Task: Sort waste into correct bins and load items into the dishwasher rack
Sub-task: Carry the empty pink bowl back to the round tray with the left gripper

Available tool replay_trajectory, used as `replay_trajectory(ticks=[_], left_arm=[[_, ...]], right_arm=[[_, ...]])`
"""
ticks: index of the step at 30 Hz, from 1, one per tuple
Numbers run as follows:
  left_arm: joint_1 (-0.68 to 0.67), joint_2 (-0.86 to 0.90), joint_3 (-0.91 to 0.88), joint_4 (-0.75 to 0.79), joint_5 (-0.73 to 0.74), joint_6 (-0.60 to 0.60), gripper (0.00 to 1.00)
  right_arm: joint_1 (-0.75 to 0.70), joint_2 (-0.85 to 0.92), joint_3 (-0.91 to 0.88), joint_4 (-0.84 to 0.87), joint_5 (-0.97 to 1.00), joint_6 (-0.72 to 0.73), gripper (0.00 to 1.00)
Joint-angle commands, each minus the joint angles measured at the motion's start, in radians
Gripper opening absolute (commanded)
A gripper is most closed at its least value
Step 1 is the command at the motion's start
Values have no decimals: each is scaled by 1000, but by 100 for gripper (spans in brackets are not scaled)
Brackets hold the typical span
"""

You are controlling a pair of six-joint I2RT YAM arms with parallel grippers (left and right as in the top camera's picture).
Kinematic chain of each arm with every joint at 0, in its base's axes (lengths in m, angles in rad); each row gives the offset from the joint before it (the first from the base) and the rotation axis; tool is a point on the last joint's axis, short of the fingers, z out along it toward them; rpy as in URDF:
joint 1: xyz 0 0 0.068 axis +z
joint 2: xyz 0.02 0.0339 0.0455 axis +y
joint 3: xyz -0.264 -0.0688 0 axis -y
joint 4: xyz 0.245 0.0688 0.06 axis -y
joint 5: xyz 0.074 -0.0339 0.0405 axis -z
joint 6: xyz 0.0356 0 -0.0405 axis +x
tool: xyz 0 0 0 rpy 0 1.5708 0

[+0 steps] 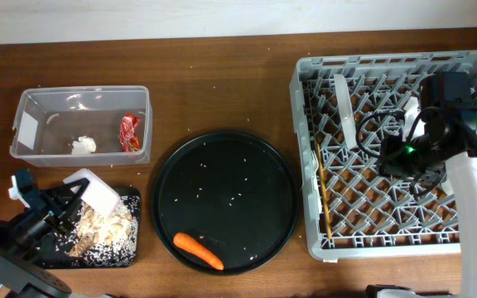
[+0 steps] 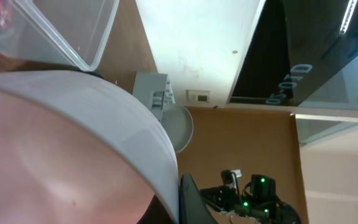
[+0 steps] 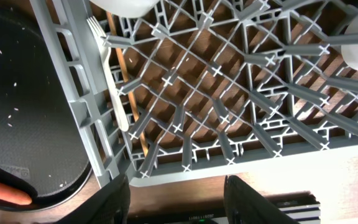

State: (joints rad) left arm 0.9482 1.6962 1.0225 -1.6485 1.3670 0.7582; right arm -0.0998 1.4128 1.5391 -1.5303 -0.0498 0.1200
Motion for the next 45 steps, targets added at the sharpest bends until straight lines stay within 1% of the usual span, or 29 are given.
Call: replay_trajectory(ticks=[1,2,3,8,13,16,21,24,26,31,34,39,40,41,44,45], left_arm=[[9,3,1,-40,7,77,0],[9,3,1,-21,10,79,0],[9,6,1,-5,8,40,0],[8,5,1,-41,-23,93,0],[-20,-61,1,-41,-85,84,0],[-94,-148,1,-41,-80,82,0],[-276,-280,2,-34,-66,81,0],[-383,-307,24,-28,-62,80,0],[-430,-307,50,-25,-62,56,0],[-516,-307,120,29,-75,-40,0],[-574,-307,165,77,-138,-134,0],[-720,-307,270,256,-353,-433,0],[-768,-307,294,313,-420,-520,0],[-810,-307,310,357,-474,-581,0],[-934,-307,327,464,-637,-709,0],[-997,-307,327,500,-736,-753,0]], right_arm=[[-6,-6,-2,-1,10,-8,52],[-6,-6,-2,-1,9,-8,52],[-6,-6,-2,-1,10,-8,52],[-6,-6,-2,-1,10,-8,52],[-6,-6,-2,-3,9,-8,53],[-6,-6,-2,-4,9,-8,53],[-6,-6,-2,-10,9,-8,53],[-6,-6,-2,-11,9,-8,53],[-5,-6,-2,-11,8,-8,53],[-5,-6,-2,-15,9,-8,53],[-5,-6,-2,-15,8,-8,53],[-5,-6,-2,-15,9,-8,53],[-5,-6,-2,-15,8,-8,53],[-5,-6,-2,-15,8,-8,53],[-5,-6,-2,-15,-2,-8,53],[-5,-6,-2,-15,-3,-8,53]])
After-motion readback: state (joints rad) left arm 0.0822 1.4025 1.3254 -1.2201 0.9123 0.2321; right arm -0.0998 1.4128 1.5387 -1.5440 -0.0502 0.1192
